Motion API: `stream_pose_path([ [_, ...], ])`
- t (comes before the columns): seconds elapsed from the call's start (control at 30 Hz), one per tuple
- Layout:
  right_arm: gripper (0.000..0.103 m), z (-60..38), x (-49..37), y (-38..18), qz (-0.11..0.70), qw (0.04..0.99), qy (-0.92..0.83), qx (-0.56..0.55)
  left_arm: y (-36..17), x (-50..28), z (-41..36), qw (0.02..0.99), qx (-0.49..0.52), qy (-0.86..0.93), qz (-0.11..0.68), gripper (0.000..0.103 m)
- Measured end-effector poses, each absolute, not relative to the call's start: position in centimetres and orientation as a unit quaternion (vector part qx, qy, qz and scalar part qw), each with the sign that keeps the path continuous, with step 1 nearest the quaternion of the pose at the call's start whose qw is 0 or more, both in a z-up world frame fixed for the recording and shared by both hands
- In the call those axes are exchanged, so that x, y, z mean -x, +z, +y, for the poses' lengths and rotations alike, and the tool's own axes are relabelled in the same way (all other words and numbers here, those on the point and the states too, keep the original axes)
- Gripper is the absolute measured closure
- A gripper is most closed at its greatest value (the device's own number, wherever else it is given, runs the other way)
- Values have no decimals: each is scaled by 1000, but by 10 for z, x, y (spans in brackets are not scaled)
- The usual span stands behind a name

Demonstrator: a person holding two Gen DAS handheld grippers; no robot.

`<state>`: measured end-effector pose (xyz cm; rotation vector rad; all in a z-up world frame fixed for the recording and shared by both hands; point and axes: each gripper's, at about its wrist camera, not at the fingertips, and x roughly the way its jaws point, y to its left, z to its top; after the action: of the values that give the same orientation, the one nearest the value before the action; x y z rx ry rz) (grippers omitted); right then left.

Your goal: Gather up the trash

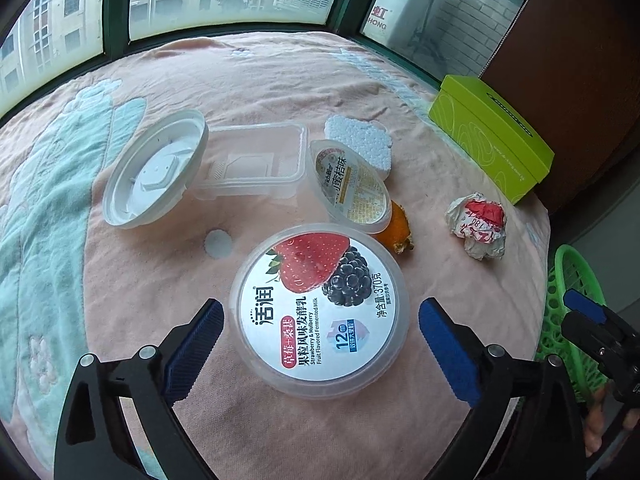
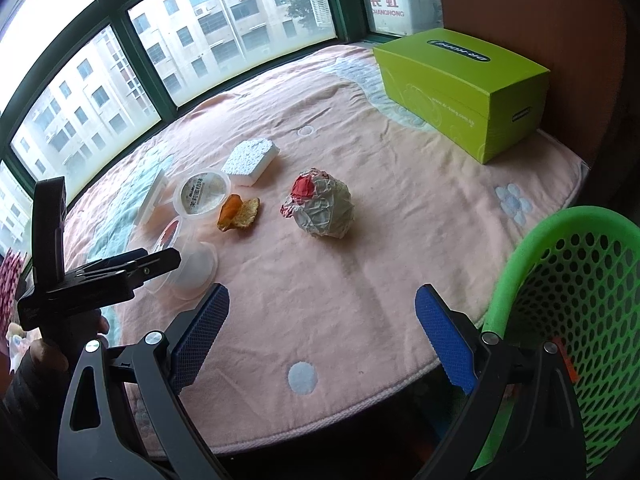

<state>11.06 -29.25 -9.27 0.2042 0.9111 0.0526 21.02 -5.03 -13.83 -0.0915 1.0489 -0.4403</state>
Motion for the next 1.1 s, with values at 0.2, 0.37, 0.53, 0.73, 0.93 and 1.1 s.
stream_pose_path([
  [0.2,10,-291,-112,-95,443,891,27,-97,-145,-212,-51,838,55,-210,500,10],
  [0.37,10,-287,-116,-96,444,891,31,-91,-142,-210,-47,842,59,-209,494,13],
  [0.53,10,-283,-127,-99,444,891,39,-81,-130,-202,-40,847,65,-207,485,13],
  [0.73,10,-281,-150,-105,449,890,40,-75,-110,-192,-26,857,71,-202,469,13],
  [0.93,10,-282,-181,-116,461,883,36,-80,-86,-182,-12,871,69,-193,445,13],
  [1.1,14,-280,-202,-123,464,882,27,-71,-72,-174,-1,879,72,-186,433,13],
])
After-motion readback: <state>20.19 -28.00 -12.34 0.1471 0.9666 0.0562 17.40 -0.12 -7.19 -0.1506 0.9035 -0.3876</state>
